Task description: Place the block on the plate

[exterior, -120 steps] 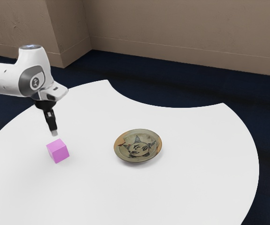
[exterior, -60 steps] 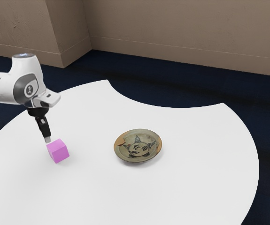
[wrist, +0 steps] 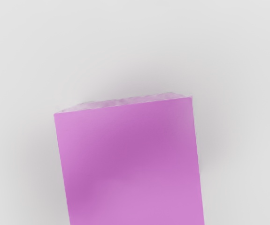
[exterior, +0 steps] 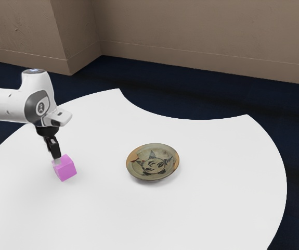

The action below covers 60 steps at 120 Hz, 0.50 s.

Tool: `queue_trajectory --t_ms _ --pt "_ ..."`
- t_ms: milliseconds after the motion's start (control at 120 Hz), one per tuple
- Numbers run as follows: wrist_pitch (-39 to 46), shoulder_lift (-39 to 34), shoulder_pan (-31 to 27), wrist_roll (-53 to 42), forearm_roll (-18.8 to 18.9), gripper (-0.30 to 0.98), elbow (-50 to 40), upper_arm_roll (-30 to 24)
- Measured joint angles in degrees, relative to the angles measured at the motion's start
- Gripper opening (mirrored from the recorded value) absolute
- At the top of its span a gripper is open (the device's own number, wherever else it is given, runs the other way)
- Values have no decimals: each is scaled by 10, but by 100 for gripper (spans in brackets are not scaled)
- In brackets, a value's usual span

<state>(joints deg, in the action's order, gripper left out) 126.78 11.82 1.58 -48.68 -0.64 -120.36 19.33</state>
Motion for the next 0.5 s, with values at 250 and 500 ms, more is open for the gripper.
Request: queue_trajectory --t_ms 250,500 --pt "9 32 -1 -2 -14 69 3 -4" --pt "18 51 -2 -3 -17 69 3 -2"
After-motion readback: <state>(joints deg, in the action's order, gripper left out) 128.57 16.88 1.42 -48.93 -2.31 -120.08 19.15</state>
